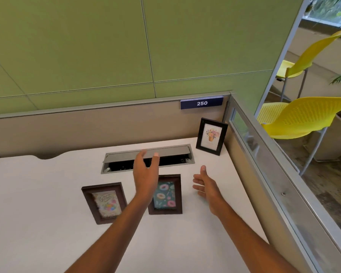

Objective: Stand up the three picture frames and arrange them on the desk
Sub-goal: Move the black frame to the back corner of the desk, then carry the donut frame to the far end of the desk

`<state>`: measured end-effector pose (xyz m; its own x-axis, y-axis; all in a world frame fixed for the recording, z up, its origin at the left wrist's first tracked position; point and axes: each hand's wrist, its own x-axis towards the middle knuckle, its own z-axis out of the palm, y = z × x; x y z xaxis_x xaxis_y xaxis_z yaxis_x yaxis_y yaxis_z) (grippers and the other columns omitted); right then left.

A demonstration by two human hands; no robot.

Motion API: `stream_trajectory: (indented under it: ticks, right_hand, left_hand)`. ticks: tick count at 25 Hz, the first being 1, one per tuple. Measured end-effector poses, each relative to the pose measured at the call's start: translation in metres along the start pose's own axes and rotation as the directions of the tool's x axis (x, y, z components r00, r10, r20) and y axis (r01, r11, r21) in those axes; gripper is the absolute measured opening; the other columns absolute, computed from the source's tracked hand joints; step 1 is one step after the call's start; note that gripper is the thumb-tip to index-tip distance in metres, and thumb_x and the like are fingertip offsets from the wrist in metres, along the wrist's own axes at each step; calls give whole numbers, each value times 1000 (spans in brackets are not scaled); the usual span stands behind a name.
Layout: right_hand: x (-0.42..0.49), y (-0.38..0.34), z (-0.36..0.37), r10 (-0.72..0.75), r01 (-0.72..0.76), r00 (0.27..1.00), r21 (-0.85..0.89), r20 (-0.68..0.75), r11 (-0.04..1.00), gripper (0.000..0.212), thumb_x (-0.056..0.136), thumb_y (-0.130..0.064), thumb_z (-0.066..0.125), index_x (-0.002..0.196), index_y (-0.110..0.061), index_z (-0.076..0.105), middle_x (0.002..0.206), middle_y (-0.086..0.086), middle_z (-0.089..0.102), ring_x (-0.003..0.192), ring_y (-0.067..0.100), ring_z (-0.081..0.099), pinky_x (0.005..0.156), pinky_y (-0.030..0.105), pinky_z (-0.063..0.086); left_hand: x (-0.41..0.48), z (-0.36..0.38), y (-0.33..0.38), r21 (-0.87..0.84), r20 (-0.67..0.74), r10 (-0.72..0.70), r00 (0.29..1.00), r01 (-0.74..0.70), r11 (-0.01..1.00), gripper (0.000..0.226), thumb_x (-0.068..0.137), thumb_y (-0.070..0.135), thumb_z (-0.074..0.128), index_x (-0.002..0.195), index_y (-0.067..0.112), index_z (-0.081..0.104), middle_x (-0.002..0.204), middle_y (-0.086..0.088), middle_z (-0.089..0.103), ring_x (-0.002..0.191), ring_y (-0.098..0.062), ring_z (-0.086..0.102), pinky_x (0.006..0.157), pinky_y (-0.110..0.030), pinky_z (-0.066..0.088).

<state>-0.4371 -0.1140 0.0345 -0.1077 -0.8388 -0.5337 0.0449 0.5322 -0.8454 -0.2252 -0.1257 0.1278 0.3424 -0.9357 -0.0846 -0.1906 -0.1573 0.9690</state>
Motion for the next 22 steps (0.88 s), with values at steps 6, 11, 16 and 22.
stream_trajectory:
  ticks: [6, 11, 16, 22]
  right_hand:
    - [-18, 6, 45, 25, -21, 997, -57, 77, 998, 81, 105, -74, 28, 141, -13, 67, 142, 11, 70, 131, 32, 66, 121, 50, 46]
    - [-25, 19, 67, 63, -63, 996, -1, 63, 998, 84, 103, -77, 23, 141, -15, 65, 135, 14, 74, 125, 34, 71, 117, 48, 52]
    - [-31, 21, 77, 44, -44, 999, 43, 17, 998, 70, 100, -81, 23, 107, -32, 73, 104, -3, 80, 99, 16, 77, 82, 29, 59]
    - [-34, 22, 84, 26, -24, 998, 43, -52, 999, 65, 100, -80, 27, 103, -32, 71, 101, -3, 80, 97, 17, 76, 87, 35, 59]
  left_hand:
    - [-24, -28, -40, 19, 124, -272, 954, 271, 962, 55, 108, 22, 59, 159, 30, 42, 149, 2, 56, 112, -12, 68, 69, -20, 58]
    - [-34, -33, -68, 156, 245, -408, 880, 379, 912, 42, 102, -2, 49, 137, 21, 53, 115, 0, 72, 99, -10, 72, 63, -21, 59]
    - [-38, -41, -76, 145, 338, -360, 870, 330, 933, 46, 97, -1, 57, 133, 27, 55, 121, 0, 74, 110, -12, 71, 74, -23, 57]
    - [-37, -58, -81, 170, 448, -328, 832, 281, 945, 46, 98, 7, 62, 136, 31, 52, 124, 4, 75, 114, -12, 72, 83, -25, 61]
